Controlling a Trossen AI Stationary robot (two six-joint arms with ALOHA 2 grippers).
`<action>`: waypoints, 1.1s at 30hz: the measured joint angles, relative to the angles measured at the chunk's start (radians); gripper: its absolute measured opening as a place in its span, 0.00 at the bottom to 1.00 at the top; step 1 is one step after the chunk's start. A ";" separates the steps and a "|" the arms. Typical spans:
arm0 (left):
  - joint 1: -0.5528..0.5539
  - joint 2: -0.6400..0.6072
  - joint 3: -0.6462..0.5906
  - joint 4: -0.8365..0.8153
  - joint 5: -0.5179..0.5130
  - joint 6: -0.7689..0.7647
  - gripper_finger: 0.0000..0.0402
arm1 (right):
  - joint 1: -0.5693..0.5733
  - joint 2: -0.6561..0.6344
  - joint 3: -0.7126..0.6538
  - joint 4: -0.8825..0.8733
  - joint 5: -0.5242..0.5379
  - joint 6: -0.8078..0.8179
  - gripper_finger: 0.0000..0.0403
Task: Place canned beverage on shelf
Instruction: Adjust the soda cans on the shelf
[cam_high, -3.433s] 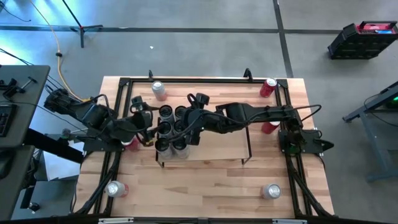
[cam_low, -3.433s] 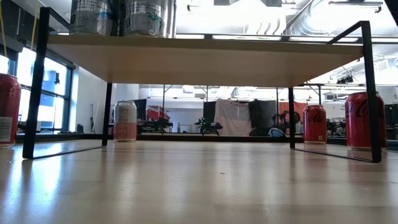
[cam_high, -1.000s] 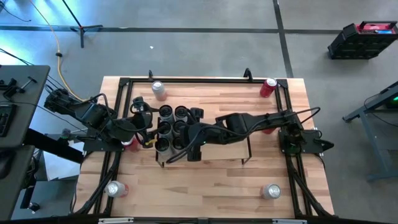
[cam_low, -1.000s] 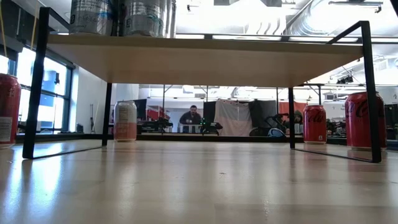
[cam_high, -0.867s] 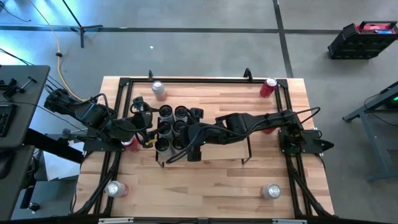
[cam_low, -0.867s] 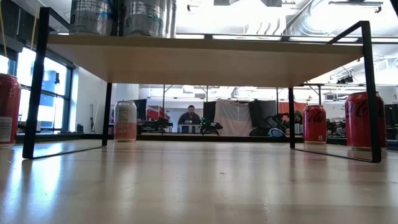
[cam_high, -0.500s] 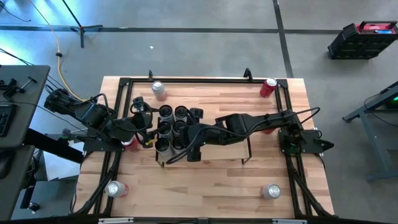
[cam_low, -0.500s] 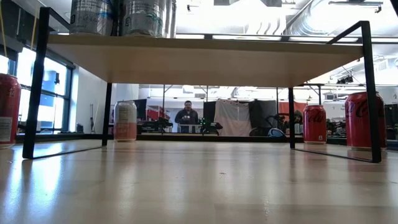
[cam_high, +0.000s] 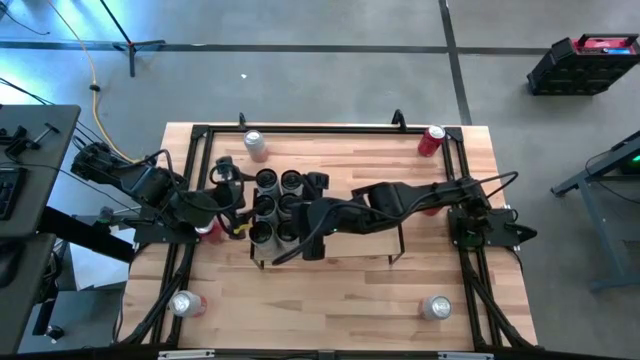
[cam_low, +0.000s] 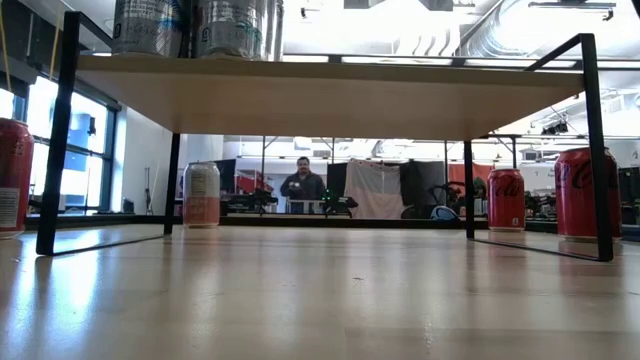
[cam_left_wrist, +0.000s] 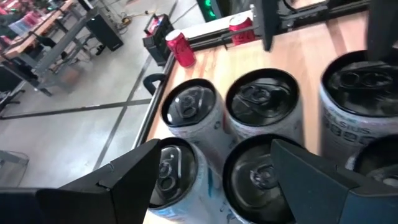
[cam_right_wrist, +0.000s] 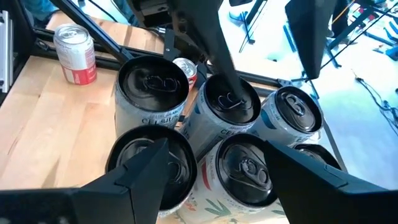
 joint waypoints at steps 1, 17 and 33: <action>0.000 0.002 0.000 -0.002 0.007 0.000 0.73 | 0.000 -0.002 0.000 -0.001 0.003 0.001 0.62; 0.034 0.005 0.000 -0.056 0.012 -0.018 0.73 | 0.004 -0.003 0.000 -0.004 0.004 0.019 0.62; 0.032 -0.001 0.000 -0.059 0.047 -0.018 0.73 | 0.004 -0.003 0.000 -0.015 0.006 0.019 0.62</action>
